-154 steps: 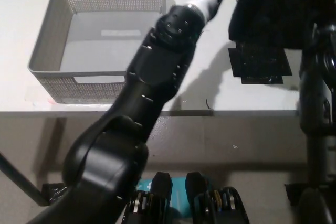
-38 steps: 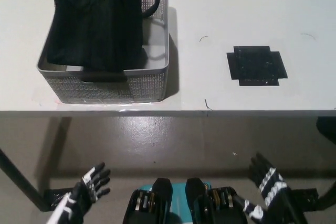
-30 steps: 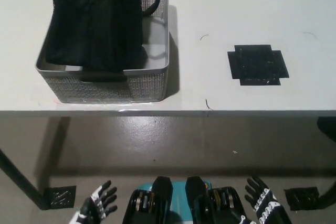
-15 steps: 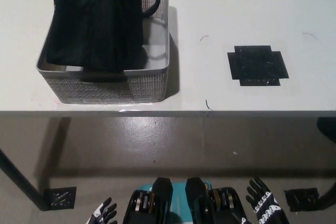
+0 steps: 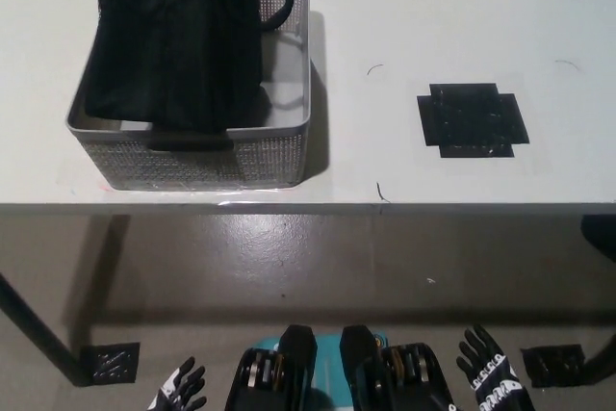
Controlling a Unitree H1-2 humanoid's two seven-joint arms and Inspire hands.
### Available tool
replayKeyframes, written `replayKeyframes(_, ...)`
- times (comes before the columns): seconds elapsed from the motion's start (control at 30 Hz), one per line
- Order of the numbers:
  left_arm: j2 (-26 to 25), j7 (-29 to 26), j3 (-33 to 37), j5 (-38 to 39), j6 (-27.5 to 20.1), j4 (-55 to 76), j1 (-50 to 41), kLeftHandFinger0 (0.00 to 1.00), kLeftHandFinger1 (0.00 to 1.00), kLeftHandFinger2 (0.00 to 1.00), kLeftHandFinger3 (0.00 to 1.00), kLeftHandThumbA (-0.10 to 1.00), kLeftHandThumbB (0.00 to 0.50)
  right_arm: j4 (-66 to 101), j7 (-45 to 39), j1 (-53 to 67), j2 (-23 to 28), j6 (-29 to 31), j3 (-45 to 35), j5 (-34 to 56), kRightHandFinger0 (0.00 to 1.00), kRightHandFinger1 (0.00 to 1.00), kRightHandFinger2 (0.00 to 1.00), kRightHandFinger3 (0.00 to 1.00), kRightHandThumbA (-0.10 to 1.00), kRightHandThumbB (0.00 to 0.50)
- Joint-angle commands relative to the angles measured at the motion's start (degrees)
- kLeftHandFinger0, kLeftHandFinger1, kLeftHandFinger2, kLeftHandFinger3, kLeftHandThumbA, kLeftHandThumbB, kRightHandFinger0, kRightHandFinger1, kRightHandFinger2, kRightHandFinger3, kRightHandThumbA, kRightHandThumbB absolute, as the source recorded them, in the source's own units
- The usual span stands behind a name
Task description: Use both hands to pick up a lunch bag on the right hand side and place it into a container on the left hand side
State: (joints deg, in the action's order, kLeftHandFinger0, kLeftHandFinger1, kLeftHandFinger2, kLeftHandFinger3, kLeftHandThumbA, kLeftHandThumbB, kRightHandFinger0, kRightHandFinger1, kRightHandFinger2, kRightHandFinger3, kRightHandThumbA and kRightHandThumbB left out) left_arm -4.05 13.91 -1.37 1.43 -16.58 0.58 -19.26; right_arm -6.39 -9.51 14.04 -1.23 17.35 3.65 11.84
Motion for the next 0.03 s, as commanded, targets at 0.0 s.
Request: replayKeyframes(0.0,-0.6,-1.5,-0.4,0.5,-3.8,0.1,-0.9,1.00,1.00,1.00,1.00,1.00,0.128,0.5,-0.9,0.0,-0.1,3.7,-0.3,0.5,1.00,1.00,1.00,1.00,1.00,0.224)
